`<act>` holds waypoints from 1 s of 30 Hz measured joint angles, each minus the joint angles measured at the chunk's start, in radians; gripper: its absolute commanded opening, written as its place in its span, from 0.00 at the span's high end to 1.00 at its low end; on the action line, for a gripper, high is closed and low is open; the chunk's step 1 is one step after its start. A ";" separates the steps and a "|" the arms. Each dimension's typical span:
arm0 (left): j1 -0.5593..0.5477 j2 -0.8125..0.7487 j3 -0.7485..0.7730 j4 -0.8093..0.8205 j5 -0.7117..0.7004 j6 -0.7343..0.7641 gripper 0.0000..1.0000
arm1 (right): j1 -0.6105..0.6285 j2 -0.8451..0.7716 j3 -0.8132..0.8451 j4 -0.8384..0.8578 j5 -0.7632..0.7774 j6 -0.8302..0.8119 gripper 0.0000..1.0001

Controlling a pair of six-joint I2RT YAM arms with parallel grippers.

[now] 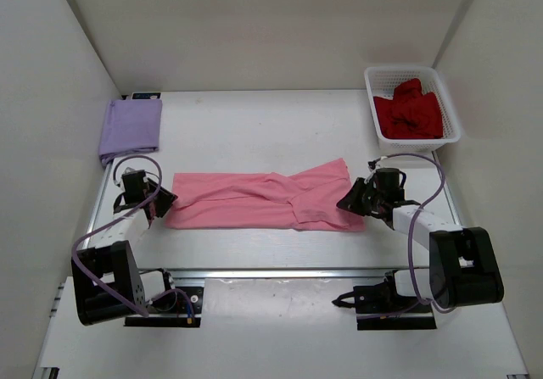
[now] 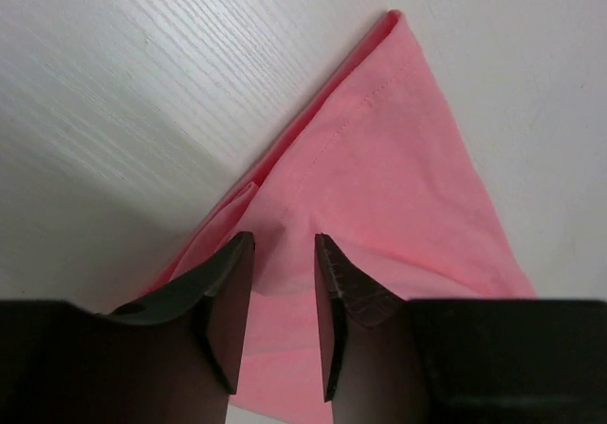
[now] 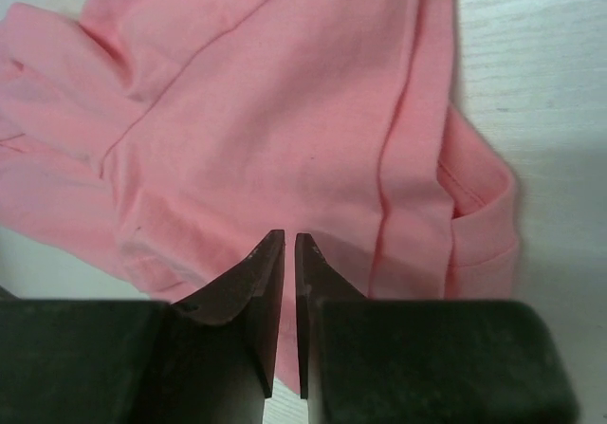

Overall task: Fold and stack the t-shirts
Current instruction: Fold the other side of the tshirt into a rectangle

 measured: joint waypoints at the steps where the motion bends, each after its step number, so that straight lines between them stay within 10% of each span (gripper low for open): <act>1: 0.000 -0.001 0.000 -0.003 0.001 0.000 0.57 | -0.003 0.008 0.000 -0.002 0.000 0.000 0.88; 12: -0.246 -0.106 0.105 0.010 -0.079 0.012 0.54 | 0.118 -0.059 0.051 -0.046 0.063 0.000 0.77; 30: -0.132 -0.150 -0.115 0.018 -0.132 -0.032 0.53 | 0.301 -0.041 0.102 -0.078 0.064 -0.013 0.78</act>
